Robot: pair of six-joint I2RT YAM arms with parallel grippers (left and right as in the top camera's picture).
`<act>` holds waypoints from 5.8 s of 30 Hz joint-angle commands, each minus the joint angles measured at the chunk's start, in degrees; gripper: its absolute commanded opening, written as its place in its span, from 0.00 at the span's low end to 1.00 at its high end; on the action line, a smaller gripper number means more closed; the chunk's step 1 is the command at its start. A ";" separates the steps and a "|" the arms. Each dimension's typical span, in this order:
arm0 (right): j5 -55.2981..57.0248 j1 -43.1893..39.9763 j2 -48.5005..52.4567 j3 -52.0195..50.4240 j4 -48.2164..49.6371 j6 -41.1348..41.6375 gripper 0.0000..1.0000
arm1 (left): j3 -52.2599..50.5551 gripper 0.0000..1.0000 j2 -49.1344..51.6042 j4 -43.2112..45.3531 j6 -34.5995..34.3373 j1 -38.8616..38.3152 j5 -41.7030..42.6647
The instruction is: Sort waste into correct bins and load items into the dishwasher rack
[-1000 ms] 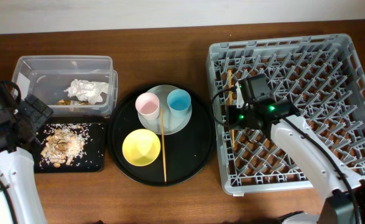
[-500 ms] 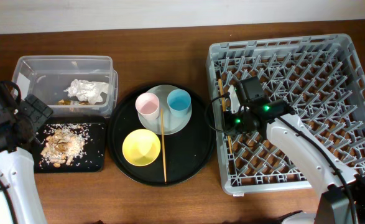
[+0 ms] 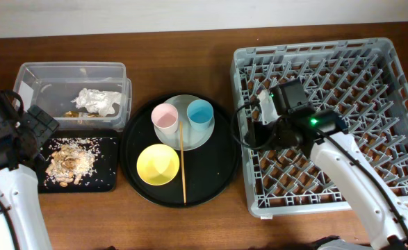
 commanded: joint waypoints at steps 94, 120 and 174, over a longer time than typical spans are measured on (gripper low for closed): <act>34.71 9.25 8.28 0.42 -1.05 10.27 0.16 | 0.11 0.99 0.04 -0.09 0.31 0.20 0.00; 11.67 18.75 31.47 22.53 15.04 -16.70 0.31 | 0.11 0.99 0.04 -0.09 0.31 0.20 0.00; -40.74 -20.04 50.66 41.03 -10.78 -47.43 0.17 | 0.11 0.99 0.04 -0.09 0.31 0.20 0.00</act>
